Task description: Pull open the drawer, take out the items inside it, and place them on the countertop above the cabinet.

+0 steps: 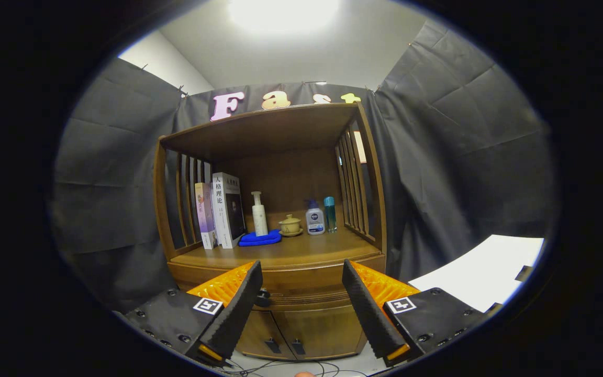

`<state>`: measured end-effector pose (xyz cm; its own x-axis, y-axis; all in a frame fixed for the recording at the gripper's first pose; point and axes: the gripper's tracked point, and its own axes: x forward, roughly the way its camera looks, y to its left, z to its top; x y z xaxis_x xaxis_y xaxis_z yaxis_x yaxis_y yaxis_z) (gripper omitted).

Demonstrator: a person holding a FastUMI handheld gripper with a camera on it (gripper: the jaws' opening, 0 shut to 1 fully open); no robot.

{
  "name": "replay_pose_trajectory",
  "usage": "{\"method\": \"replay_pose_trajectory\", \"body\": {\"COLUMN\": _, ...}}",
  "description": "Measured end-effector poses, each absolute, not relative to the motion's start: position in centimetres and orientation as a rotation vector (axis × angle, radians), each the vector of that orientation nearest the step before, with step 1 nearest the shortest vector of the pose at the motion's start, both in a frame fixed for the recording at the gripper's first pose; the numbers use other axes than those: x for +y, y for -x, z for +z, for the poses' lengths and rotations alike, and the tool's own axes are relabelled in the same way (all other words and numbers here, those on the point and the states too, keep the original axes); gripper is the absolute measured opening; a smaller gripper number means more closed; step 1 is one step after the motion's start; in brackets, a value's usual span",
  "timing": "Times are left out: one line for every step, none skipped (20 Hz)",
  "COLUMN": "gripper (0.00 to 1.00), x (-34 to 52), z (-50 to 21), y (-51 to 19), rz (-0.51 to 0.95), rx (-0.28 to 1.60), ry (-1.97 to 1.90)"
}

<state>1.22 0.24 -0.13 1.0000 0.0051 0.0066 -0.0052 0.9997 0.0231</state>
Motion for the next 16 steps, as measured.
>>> {"method": "replay_pose_trajectory", "body": {"gripper": 0.97, "x": 0.4, "z": -0.2, "y": -1.6, "rz": 0.009, "rx": -0.005, "ry": -0.030}}
{"method": "replay_pose_trajectory", "body": {"gripper": 0.97, "x": 0.7, "z": 0.0, "y": -2.1, "rz": 0.016, "rx": -0.005, "ry": -0.036}}
{"method": "replay_pose_trajectory", "body": {"gripper": 0.98, "x": 0.9, "z": 0.0, "y": -2.7, "rz": 0.023, "rx": -0.003, "ry": -0.044}}
{"method": "replay_pose_trajectory", "body": {"gripper": 0.98, "x": 1.2, "z": 0.0, "y": -3.2, "rz": 0.031, "rx": -0.001, "ry": -0.054}}
{"method": "replay_pose_trajectory", "body": {"gripper": 0.98, "x": 1.6, "z": -0.1, "y": -3.8, "rz": 0.039, "rx": 0.001, "ry": -0.063}}
{"method": "replay_pose_trajectory", "body": {"gripper": 0.98, "x": 1.9, "z": -0.1, "y": -4.5, "rz": 0.047, "rx": 0.001, "ry": -0.069}}
{"method": "replay_pose_trajectory", "body": {"gripper": 0.97, "x": 2.3, "z": -0.2, "y": -5.1, "rz": 0.055, "rx": 0.002, "ry": -0.069}}
{"method": "replay_pose_trajectory", "body": {"gripper": 0.98, "x": 2.8, "z": -0.4, "y": -5.9, "rz": 0.064, "rx": 0.003, "ry": -0.064}}
{"method": "replay_pose_trajectory", "body": {"gripper": 0.98, "x": 3.1, "z": -0.6, "y": -6.6, "rz": 0.072, "rx": 0.002, "ry": -0.056}}
{"method": "replay_pose_trajectory", "body": {"gripper": 0.98, "x": 3.5, "z": -0.9, "y": -7.4, "rz": 0.079, "rx": 0.007, "ry": -0.048}}
{"method": "replay_pose_trajectory", "body": {"gripper": 0.98, "x": 3.9, "z": -1.5, "y": -8.2, "rz": 0.086, "rx": 0.016, "ry": -0.043}}
{"method": "replay_pose_trajectory", "body": {"gripper": 0.98, "x": 4.3, "z": -2.2, "y": -9.1, "rz": 0.092, "rx": 0.029, "ry": -0.039}}
{"method": "replay_pose_trajectory", "body": {"gripper": 0.98, "x": 4.7, "z": -3.0, "y": -9.7, "rz": 0.100, "rx": 0.047, "ry": -0.038}}
{"method": "replay_pose_trajectory", "body": {"gripper": 0.98, "x": 5.1, "z": -3.7, "y": -10.4, "rz": 0.107, "rx": 0.061, "ry": -0.039}}
{"method": "replay_pose_trajectory", "body": {"gripper": 0.98, "x": 5.7, "z": -4.5, "y": -11.0, "rz": 0.115, "rx": 0.075, "ry": -0.036}}
{"method": "replay_pose_trajectory", "body": {"gripper": 0.98, "x": 6.1, "z": -5.2, "y": -11.8, "rz": 0.122, "rx": 0.086, "ry": -0.030}}
